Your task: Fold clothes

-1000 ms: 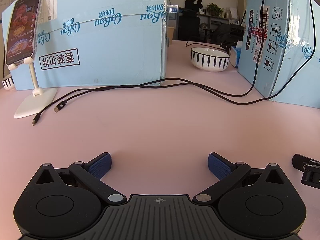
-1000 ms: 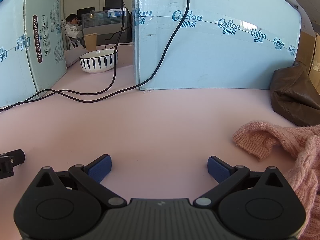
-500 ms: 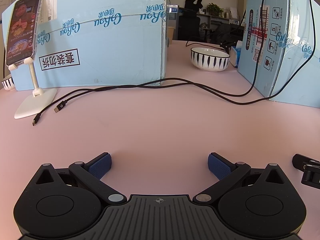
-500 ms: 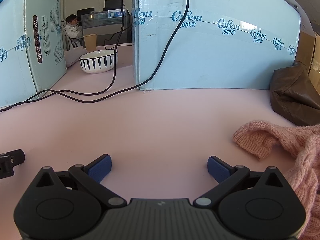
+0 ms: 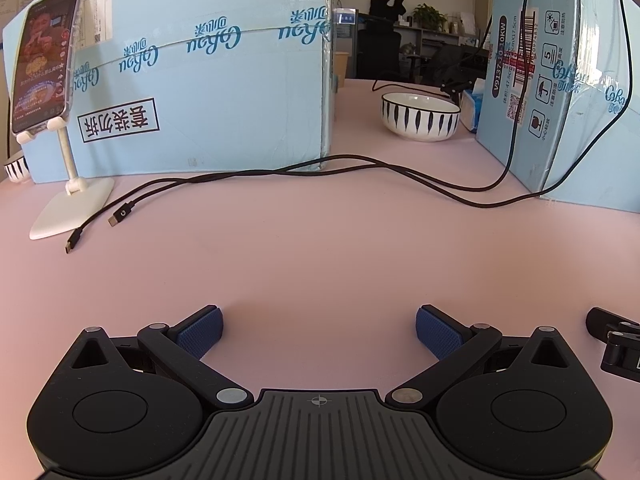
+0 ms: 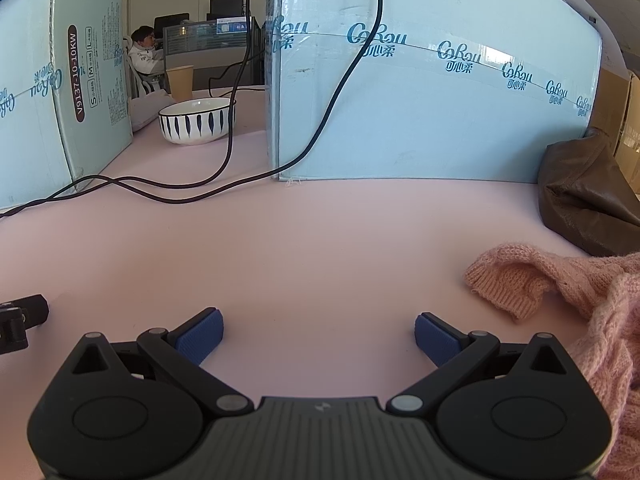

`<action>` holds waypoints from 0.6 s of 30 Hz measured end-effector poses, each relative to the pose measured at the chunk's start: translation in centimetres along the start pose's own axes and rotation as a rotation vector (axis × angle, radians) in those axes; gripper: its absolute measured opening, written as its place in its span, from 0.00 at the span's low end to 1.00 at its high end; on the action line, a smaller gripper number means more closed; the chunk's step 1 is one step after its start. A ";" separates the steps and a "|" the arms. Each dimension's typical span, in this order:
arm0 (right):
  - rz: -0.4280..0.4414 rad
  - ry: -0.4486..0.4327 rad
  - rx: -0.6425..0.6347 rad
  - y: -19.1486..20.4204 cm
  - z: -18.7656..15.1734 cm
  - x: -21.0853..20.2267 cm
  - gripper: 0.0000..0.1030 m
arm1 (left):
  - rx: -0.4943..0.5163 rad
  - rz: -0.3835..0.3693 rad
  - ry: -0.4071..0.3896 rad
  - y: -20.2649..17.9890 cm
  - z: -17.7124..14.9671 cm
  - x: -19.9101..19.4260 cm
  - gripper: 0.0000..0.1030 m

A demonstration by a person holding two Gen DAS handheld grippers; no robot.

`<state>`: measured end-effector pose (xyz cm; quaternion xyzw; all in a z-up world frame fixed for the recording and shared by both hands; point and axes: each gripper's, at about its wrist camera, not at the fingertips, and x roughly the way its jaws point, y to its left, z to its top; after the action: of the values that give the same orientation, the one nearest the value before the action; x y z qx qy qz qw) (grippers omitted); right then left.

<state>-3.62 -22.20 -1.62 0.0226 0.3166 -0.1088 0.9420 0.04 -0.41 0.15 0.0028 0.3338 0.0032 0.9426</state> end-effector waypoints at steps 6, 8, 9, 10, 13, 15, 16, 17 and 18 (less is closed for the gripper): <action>-0.009 -0.003 -0.010 -1.1 -0.4 -0.6 1.00 | -0.004 -0.003 -0.002 0.1 0.0 0.0 1.00; -0.008 -0.004 -0.010 -1.6 -0.4 -0.7 1.00 | -0.004 -0.004 -0.003 0.1 -0.1 0.0 1.00; -0.005 -0.004 -0.008 -2.0 -0.5 -0.8 1.00 | -0.005 -0.004 -0.003 0.2 0.0 0.0 1.00; -0.001 -0.003 -0.003 -2.3 -0.5 -0.9 1.00 | -0.005 -0.005 -0.004 0.2 0.0 0.0 1.00; 0.000 -0.005 0.002 -3.4 -0.8 -1.3 1.00 | -0.006 -0.007 -0.004 0.3 0.0 0.0 1.00; -0.025 -0.028 -0.032 -3.6 -1.1 -1.9 1.00 | -0.008 -0.009 -0.005 0.4 0.0 0.0 1.00; -0.052 -0.051 -0.073 -3.4 -1.4 -2.4 1.00 | -0.009 -0.010 -0.005 0.4 0.0 0.0 1.00; -0.081 -0.070 -0.110 -3.1 -1.6 -2.7 1.00 | -0.009 -0.011 -0.005 0.4 0.0 0.0 1.00; -0.122 -0.094 -0.161 -2.7 -1.9 -3.2 1.00 | -0.010 -0.012 -0.005 0.4 0.0 0.0 1.00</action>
<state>-7.79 -23.97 -1.15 -0.0777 0.2808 -0.1411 0.9462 0.02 0.03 0.14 -0.0038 0.3312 -0.0008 0.9435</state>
